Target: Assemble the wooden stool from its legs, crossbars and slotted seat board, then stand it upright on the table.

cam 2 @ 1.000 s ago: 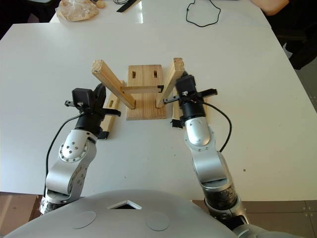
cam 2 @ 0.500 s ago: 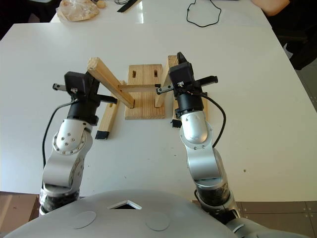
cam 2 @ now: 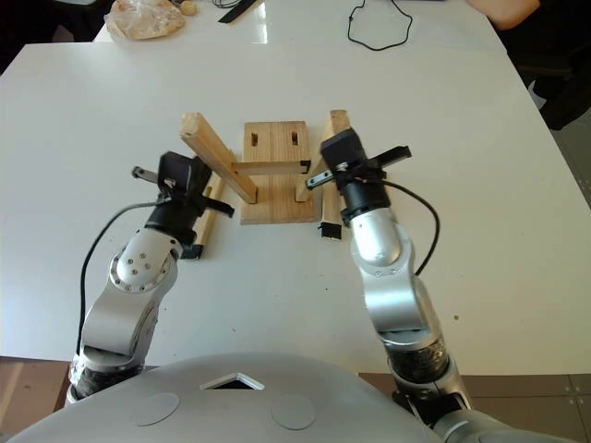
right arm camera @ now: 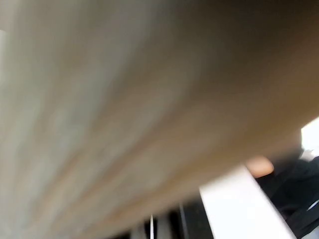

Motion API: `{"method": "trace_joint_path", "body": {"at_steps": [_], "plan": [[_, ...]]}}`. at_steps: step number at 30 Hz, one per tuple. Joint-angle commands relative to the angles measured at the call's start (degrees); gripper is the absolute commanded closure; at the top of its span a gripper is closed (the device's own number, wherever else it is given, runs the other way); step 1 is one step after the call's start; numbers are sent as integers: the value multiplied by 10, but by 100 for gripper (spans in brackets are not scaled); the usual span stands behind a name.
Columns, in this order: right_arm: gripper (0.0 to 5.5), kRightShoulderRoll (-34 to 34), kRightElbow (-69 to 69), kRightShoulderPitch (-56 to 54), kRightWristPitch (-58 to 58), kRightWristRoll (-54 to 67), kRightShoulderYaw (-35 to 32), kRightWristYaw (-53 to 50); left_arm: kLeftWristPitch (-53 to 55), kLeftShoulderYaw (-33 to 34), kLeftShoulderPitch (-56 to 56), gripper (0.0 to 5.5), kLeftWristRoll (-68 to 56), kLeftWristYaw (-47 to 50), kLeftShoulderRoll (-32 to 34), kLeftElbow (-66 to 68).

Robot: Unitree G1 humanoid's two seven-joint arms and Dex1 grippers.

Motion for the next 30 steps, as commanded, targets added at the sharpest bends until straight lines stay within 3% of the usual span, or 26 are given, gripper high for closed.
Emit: {"method": "trace_joint_path", "body": {"at_steps": [1,5,7,10,13,16,20,26,30], "plan": [[546,36,82,-112,74,197,-225,40,19,167,-34,550,-94,-48,26,5],[546,-3,118,-214,127,364,-286,141,25,317,-165,550,-187,-58,64,84],[546,-20,146,-267,138,405,-297,165,49,355,-259,550,-259,-42,52,107],[546,-61,204,-280,104,362,-253,177,82,349,-337,550,-333,-18,21,103],[546,-76,187,-231,102,371,-225,200,110,317,-316,550,-351,-7,17,82],[546,-65,107,-165,129,428,-208,221,121,299,-265,550,-359,-6,22,61],[546,-24,78,-147,137,445,-183,171,110,304,-277,550,-362,3,21,76],[546,-10,125,-190,114,453,-193,132,100,324,-302,550,-382,8,28,102],[546,-47,131,-237,116,491,-241,141,111,352,-322,550,-448,-13,58,91]]}}
